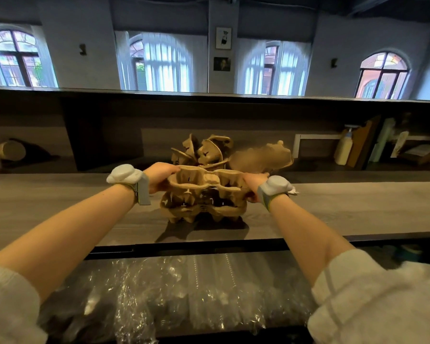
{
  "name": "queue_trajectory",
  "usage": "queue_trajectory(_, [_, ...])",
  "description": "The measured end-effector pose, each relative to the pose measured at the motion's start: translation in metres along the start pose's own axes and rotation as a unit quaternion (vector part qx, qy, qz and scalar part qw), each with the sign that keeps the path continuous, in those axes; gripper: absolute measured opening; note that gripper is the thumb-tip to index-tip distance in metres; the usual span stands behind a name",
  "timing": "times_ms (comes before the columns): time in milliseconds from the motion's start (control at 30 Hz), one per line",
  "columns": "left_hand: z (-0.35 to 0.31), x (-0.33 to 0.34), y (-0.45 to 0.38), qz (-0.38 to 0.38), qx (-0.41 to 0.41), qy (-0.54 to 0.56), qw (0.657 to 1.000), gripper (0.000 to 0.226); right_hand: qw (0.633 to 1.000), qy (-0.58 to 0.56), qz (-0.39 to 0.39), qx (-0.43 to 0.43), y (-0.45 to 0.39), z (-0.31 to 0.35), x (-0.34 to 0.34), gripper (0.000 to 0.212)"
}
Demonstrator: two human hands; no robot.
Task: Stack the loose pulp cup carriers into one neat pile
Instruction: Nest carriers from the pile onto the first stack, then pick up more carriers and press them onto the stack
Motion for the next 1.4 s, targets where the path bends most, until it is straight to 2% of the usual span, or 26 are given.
queue_trajectory(133, [0.0,-0.011,-0.005,-0.063,0.037,-0.2,0.977,0.015,0.995,0.096,0.021,-0.007,0.004,-0.001,0.006,0.046])
queue_trajectory(267, [0.011,-0.009,-0.013,-0.068,0.05,-0.335,0.938,0.02,0.985,0.167,0.011,-0.037,0.005,-0.003,0.01,0.039])
queue_trajectory(400, [0.019,-0.002,-0.018,-0.07,0.048,-0.373,0.924,0.028,0.974,0.219,0.005,-0.062,0.011,-0.001,0.009,0.036])
queue_trajectory(567, [0.029,0.02,-0.022,-0.04,0.003,-0.379,0.924,0.062,0.969,0.24,0.001,-0.052,0.006,-0.012,0.012,0.034])
queue_trajectory(600, [0.031,0.023,-0.025,-0.041,0.004,-0.392,0.919,0.064,0.975,0.22,-0.004,-0.036,0.004,-0.016,0.012,0.033])
queue_trajectory(700, [0.033,0.023,-0.029,-0.061,0.025,-0.416,0.907,0.064,0.966,0.25,-0.003,-0.073,-0.003,-0.015,0.014,0.035])
queue_trajectory(833, [0.033,0.021,-0.035,-0.063,0.034,-0.413,0.908,0.06,0.959,0.271,-0.014,-0.078,-0.01,-0.011,0.015,0.038])
queue_trajectory(967, [0.032,0.024,-0.036,-0.074,0.036,-0.415,0.906,0.06,0.955,0.247,-0.101,-0.128,-0.023,0.008,0.001,0.06])
queue_trajectory(1033, [0.031,0.025,-0.036,-0.074,0.037,-0.415,0.906,0.06,0.936,0.278,-0.162,-0.144,-0.031,0.022,-0.008,0.075])
queue_trajectory(1100, [0.032,0.025,-0.037,-0.075,0.037,-0.419,0.904,0.061,0.901,0.354,-0.192,-0.159,-0.037,0.036,-0.009,0.089])
queue_trajectory(1200, [0.034,0.024,-0.04,-0.08,0.038,-0.429,0.899,0.061,0.863,0.444,-0.171,-0.172,-0.055,0.045,-0.001,0.105])
queue_trajectory(1300, [0.037,0.022,-0.045,-0.085,0.038,-0.424,0.901,0.06,0.859,0.474,-0.13,-0.144,-0.075,0.044,0.007,0.114])
queue_trajectory(1400, [0.039,0.021,-0.048,-0.082,0.038,-0.414,0.906,0.059,0.85,0.496,-0.124,-0.125,-0.086,0.042,0.012,0.121])
Point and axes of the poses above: each hand's wrist, its own y-axis away from the middle knuckle, its own x-axis out of the palm, z = x × y, the point moved 7 cm from there along -y, towards the middle knuckle, and after that the axes turned 10 degrees about -y, right-handed, at the moved point
